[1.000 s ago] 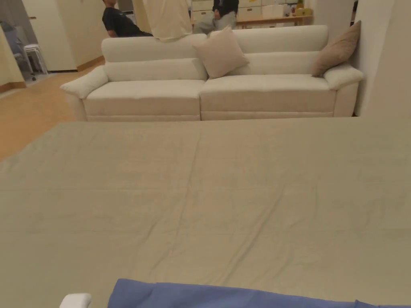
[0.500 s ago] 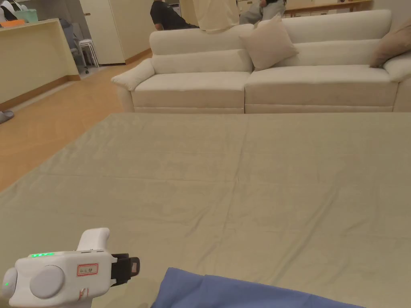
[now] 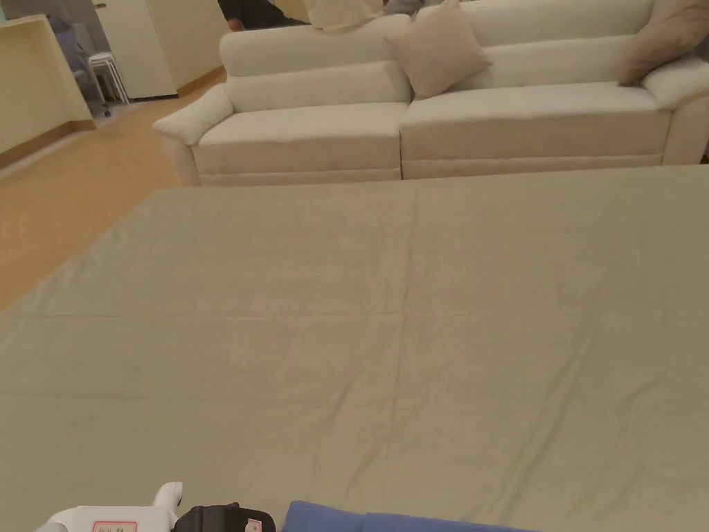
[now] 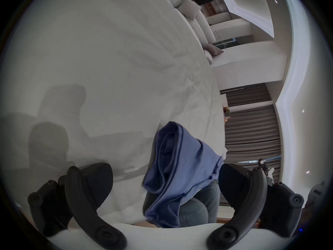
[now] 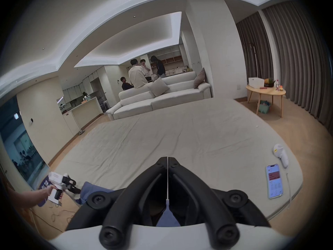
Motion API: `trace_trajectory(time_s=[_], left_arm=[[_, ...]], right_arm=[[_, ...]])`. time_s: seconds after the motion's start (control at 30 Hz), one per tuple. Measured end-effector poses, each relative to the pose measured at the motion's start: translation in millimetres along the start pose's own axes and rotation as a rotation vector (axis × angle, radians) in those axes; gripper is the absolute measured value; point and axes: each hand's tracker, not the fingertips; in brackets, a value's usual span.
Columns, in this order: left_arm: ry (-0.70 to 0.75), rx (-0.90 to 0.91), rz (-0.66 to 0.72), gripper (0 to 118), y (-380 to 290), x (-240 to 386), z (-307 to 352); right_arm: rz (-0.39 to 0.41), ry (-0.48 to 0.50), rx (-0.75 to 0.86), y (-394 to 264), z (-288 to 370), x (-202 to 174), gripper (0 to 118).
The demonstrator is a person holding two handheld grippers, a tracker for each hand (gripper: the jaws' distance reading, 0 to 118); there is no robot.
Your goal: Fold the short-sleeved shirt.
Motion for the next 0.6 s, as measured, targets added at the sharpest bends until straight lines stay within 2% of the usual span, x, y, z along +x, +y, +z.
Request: trace_trajectory(time_s=[0.1,0.13,0.2,0.23,0.33,0.43,0.47,0.5,0.53,0.6], left_arm=[[-0.136,-0.014,-0.033,117,13.5,1.8,-6.5],[-0.142,-0.02,-0.027,117,17.4,3.7,-13.4],[-0.163,-0.048,-0.008,117,21.4,-9.5,-25.7],[-0.193,-0.049,-0.003,117,21.7,-6.6,-34.4],[-0.213,-0.12,-0.032,117,11.1,14.3,-57.7],[-0.153,-0.177,-0.162,115,3.1,40.9,-75.3],[-0.092,-0.192,-0.204,95,1.5,37.4,-69.5],[0.029,-0.21,-0.219,36,-0.3,40.0,-75.9],[0.213,-0.219,-0.229,6,-1.7,36.9,-79.2],[0.013,-0.163,-0.129,6,-0.7,37.6,-76.4]], right_arm=[[-0.03,0.013,-0.018,-1.7,-13.1,6.7,2],[-0.036,0.017,-0.016,-5.6,-15.0,9.6,2],[-0.105,0.093,-0.006,-7.7,-18.4,17.8,2],[-0.13,0.099,0.001,-9.0,-19.1,17.7,2],[-0.122,0.078,-0.004,-12.1,-21.9,15.9,2],[-0.105,0.058,-0.02,-15.6,-23.6,14.6,2],[-0.105,0.054,-0.027,-16.7,-23.8,16.2,2],[-0.107,0.055,-0.029,-18.2,-23.6,18.0,2],[-0.107,0.052,-0.031,-19.3,-23.3,14.4,2],[-0.107,0.047,-0.037,-21.1,-23.4,15.2,2]])
